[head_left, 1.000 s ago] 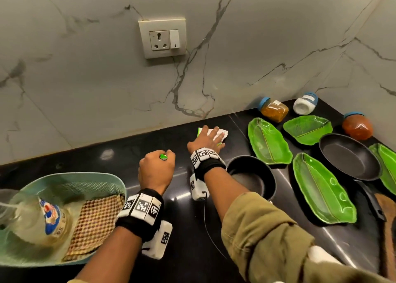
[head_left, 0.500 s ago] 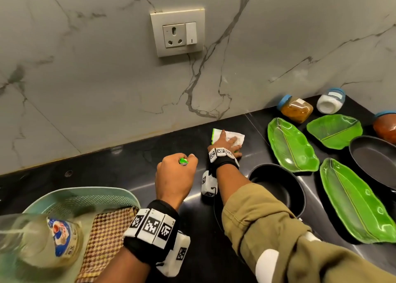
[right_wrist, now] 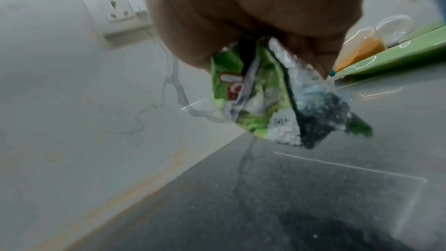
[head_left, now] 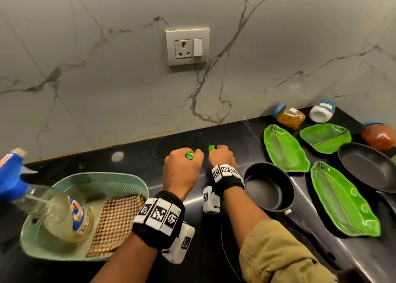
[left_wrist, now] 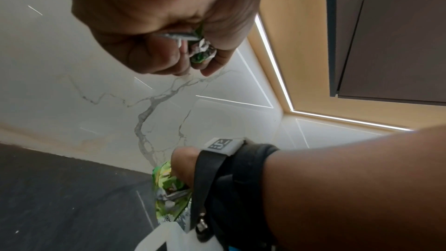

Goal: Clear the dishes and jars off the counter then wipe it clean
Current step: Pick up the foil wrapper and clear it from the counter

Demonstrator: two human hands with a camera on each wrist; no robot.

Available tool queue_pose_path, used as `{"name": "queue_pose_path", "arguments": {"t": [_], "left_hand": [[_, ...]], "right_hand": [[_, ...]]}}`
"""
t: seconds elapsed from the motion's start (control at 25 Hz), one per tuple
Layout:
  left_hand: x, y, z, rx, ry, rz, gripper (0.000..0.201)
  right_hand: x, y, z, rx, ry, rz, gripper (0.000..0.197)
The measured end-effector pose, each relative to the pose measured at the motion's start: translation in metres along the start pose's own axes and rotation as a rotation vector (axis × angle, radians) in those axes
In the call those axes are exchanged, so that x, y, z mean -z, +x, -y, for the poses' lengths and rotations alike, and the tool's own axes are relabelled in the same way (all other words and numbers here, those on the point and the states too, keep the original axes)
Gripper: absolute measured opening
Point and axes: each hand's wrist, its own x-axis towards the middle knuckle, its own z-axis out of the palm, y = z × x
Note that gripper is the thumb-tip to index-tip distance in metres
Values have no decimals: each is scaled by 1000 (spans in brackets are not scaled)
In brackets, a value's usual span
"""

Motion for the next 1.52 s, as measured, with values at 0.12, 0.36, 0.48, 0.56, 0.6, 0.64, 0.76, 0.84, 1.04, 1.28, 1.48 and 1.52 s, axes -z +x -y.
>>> {"name": "queue_pose_path", "arguments": {"t": [0.12,0.36,0.48,0.56,0.6,0.64,0.76,0.84,1.04,1.28,1.48,1.52], "left_hand": [[4,-18,-10,-13,-21,-2,49],[5,-69,-13,-6,-30,-16,46],[8,-106,-9,-24,-88,-70,40],[12,-142,-7,-32,-129,-92,37],[14,-162,-7,-37,-145,-102,36],[17,-185,-6,-28,-153,-110,37],[23,-253,-2,-39,-95,-110,43],[30,-302,4,-15,-67,-94,48],[69,-392,28,45,20,-106,64],[123,-458,100,278,128,-163,63],[183,-518,170,447,171,-199,49],[198,-532,185,484,187,-187,46]], "right_hand": [[17,-38,-7,37,175,14,42],[51,-110,-35,337,283,-74,8],[62,-147,-58,469,393,-106,14],[70,-184,-83,506,545,46,31],[73,-202,-98,511,596,140,41],[75,-220,-115,521,601,195,47],[75,-267,-159,537,622,118,16],[73,-300,-182,483,570,33,34],[54,-376,-215,390,565,97,65],[-1,-445,-227,461,454,262,24],[-57,-510,-230,574,341,370,38],[-70,-528,-229,542,342,437,39]]}}
